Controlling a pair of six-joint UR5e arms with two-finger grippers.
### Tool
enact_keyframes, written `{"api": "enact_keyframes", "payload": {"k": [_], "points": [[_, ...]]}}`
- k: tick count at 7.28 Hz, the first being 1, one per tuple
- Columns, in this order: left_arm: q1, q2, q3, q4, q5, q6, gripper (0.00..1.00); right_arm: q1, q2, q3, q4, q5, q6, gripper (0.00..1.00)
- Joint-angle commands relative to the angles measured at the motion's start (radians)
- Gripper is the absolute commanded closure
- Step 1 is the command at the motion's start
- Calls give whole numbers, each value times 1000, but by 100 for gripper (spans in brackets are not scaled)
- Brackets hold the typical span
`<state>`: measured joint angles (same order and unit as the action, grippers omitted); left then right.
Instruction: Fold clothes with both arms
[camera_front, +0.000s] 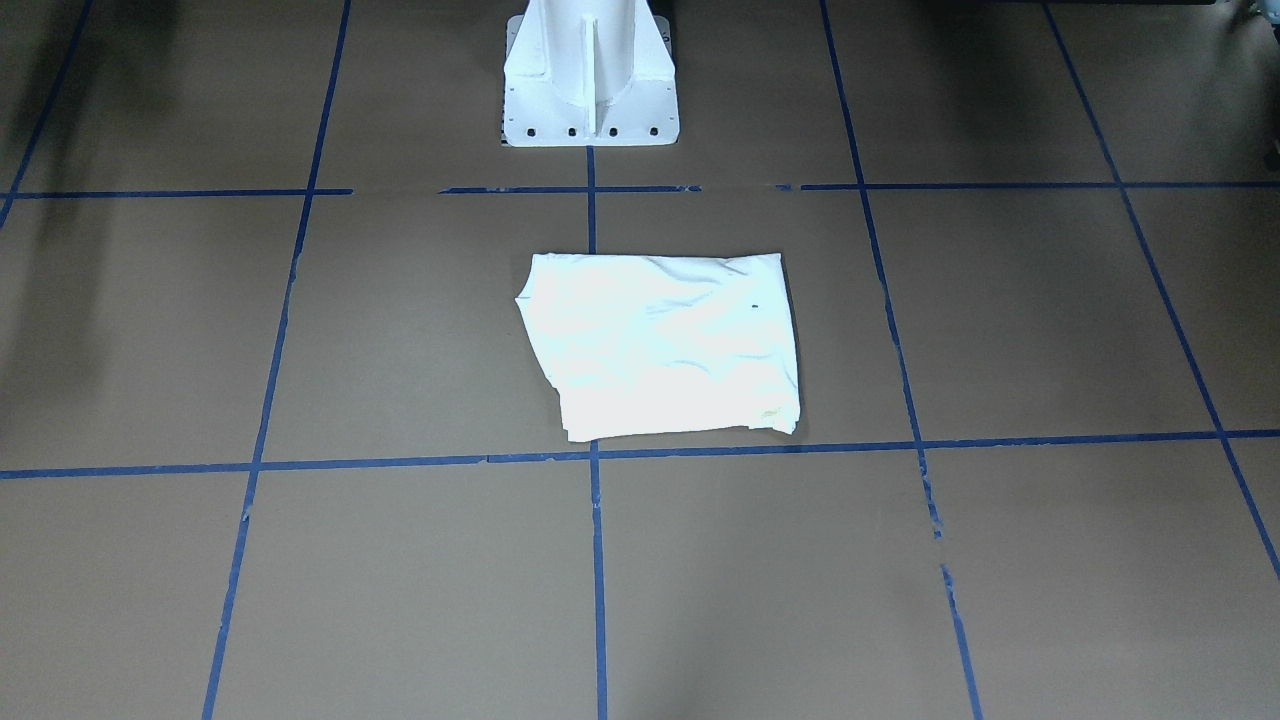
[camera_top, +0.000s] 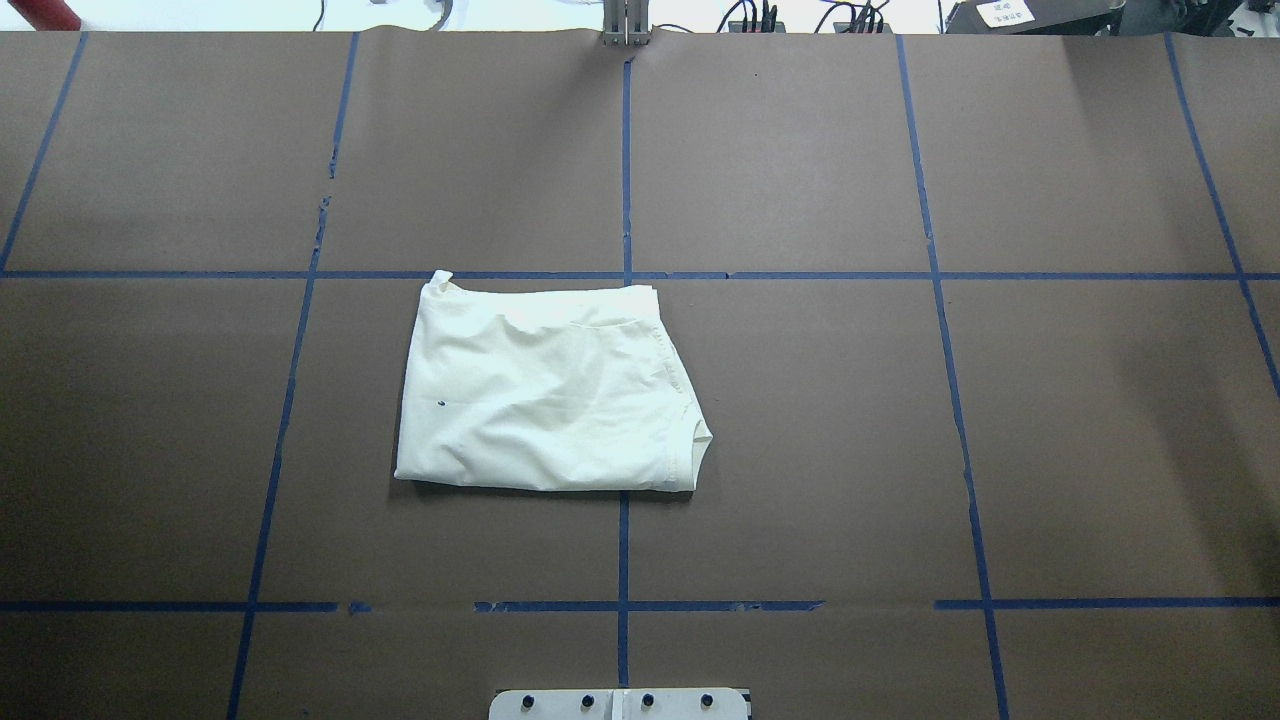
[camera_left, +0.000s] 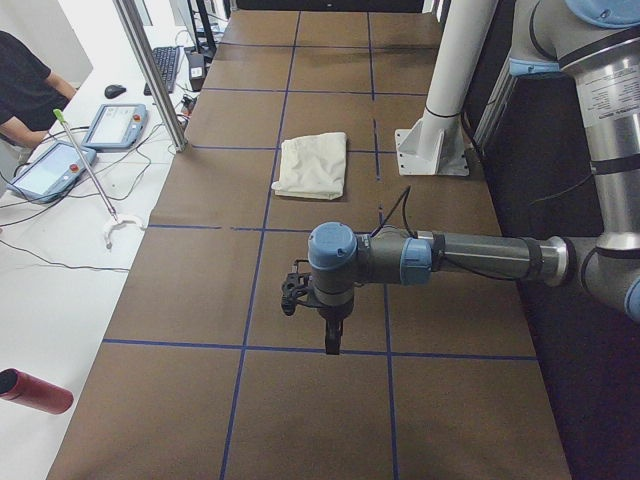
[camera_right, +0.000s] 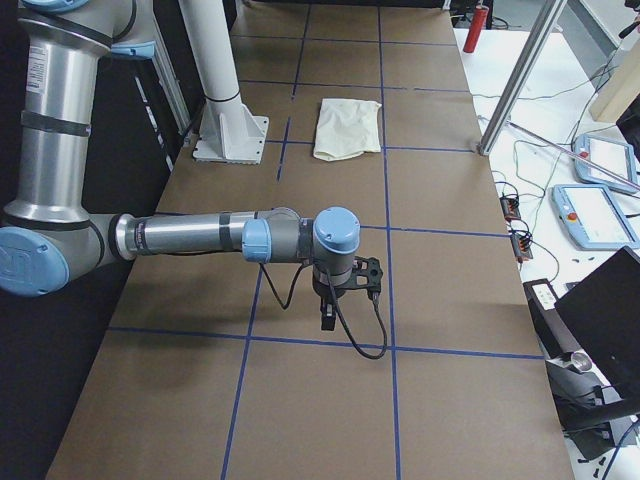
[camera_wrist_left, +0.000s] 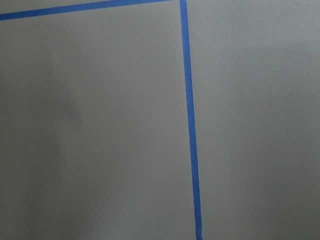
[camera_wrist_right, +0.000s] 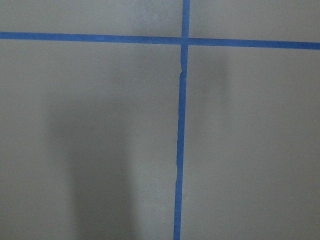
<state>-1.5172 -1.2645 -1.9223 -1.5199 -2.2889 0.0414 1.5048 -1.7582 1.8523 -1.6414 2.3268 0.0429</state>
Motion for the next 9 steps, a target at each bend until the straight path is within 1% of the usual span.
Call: {"api": "enact_keyframes", "payload": {"k": [1,4,5,9], "points": [[0,1,2,0,0,0,0,0,-1,1,0,3,0,0],[0,2,9,-2,-3,-2,0,0,-3,2,0,5,0,0],[2,-3,38,-5,-7,-2,0,0,-6,1,2,11,0,0],[2,-55,29,-10,-7,-11,0,0,-3,-11,8,9,-2,0]]}}
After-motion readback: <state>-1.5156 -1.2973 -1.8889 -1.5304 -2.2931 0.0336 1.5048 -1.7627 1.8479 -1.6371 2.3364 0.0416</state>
